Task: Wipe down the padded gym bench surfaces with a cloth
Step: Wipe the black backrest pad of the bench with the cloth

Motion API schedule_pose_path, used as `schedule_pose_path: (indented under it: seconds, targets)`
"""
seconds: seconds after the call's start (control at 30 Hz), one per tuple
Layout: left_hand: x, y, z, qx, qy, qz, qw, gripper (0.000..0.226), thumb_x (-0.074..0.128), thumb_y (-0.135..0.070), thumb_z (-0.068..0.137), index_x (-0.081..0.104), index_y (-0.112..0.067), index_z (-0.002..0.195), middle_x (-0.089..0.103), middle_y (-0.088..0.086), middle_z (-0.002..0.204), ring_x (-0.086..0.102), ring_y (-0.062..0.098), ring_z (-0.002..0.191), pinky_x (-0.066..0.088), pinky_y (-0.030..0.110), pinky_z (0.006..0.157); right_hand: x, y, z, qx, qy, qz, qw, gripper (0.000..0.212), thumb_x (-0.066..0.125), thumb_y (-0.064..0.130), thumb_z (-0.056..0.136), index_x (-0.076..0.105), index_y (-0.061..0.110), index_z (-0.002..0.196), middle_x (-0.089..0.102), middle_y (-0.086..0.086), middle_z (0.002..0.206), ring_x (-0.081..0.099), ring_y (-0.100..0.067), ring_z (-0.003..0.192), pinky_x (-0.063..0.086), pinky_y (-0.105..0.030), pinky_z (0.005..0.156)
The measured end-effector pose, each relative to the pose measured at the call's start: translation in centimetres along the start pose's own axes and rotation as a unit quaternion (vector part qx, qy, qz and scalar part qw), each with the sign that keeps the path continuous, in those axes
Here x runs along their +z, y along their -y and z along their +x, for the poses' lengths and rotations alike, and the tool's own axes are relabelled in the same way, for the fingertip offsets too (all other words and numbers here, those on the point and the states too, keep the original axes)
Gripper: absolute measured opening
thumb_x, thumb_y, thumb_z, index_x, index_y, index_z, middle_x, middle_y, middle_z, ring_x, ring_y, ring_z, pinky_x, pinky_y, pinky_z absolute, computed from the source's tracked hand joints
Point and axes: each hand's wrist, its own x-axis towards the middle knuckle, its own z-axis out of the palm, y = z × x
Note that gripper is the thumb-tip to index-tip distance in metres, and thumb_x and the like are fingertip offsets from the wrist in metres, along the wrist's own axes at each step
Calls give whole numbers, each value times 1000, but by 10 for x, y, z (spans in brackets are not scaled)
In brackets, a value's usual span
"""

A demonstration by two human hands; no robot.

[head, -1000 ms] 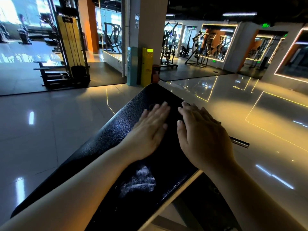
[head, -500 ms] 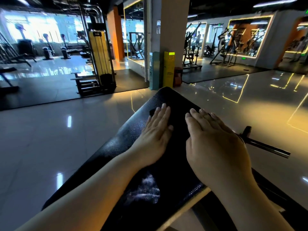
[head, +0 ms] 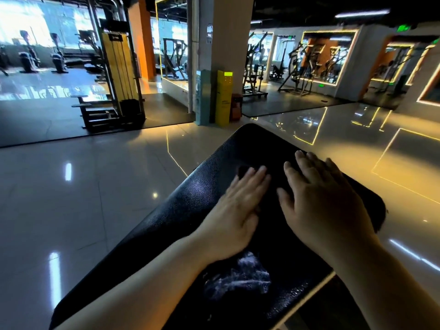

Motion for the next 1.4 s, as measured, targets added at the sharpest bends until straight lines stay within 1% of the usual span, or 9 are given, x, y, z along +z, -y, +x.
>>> schedule_pose_path:
  seconds: [0.1,0.27,0.47,0.67,0.83,1.0,1.13,1.2,1.4]
  targets:
    - [-14,37,-9,41,13,14,999,66,37,-12,95,18,-18,158,5,-4,166,-3,9,153,0,41,125,0,12,4,8,28,-8,1000,72,20,59,94,35,23,155,23,-12,164,17,-26,153,11,-41,124]
    - [-21,74,17,-150,-12,24,988,57,21,-34,106,-4,-27,157,-18,-9,163,-24,1,146,-7,37,124,-9,18,3,24,51,5,998,78,6,65,90,21,32,159,6,-4,168,1,-19,155,1,-37,126]
    - [-19,64,-16,59,14,64,996,56,21,-40,106,4,-29,158,-7,-13,165,-13,6,151,-4,36,125,-14,23,5,33,71,-7,997,81,3,66,88,20,32,159,4,-2,168,-2,-16,155,1,-37,126]
    - [-28,86,22,-234,-32,20,971,61,21,-44,106,-8,-30,157,-24,9,163,-29,16,145,-14,32,119,-17,25,4,29,78,1,997,81,2,66,88,20,31,159,4,-2,168,-3,-16,155,3,-38,126]
    - [-16,60,-8,-147,-40,36,988,59,18,-49,104,-13,-41,154,-30,-7,159,-34,13,144,-18,27,114,-12,22,2,27,63,9,998,78,6,65,91,24,30,158,8,-3,168,0,-17,155,7,-40,126]
    - [-25,83,55,-308,-39,-2,950,63,19,-46,105,-9,-26,157,-20,12,163,-22,30,149,-10,42,122,-8,20,4,18,57,-8,998,75,12,64,94,29,28,157,13,-5,167,6,-18,155,10,-40,126]
    - [-15,64,64,-28,-7,-19,999,64,27,-48,97,0,-41,155,-10,-18,163,-20,10,150,-2,47,123,-5,20,3,25,47,-29,998,71,20,62,97,36,25,155,21,-7,166,14,-21,154,9,-39,122]
    - [-24,81,71,32,29,-62,997,64,35,-40,95,7,-42,154,-4,-20,163,-16,5,150,-4,42,123,-3,19,4,21,47,-28,998,72,19,62,97,34,23,156,20,-7,166,13,-21,154,8,-39,121]
    - [-31,88,131,-154,-18,20,988,59,22,-43,107,-3,-28,158,-11,-2,166,-17,15,151,-8,37,123,-4,21,4,22,45,-17,999,77,16,63,97,30,18,157,16,-5,167,9,-18,155,5,-38,121]
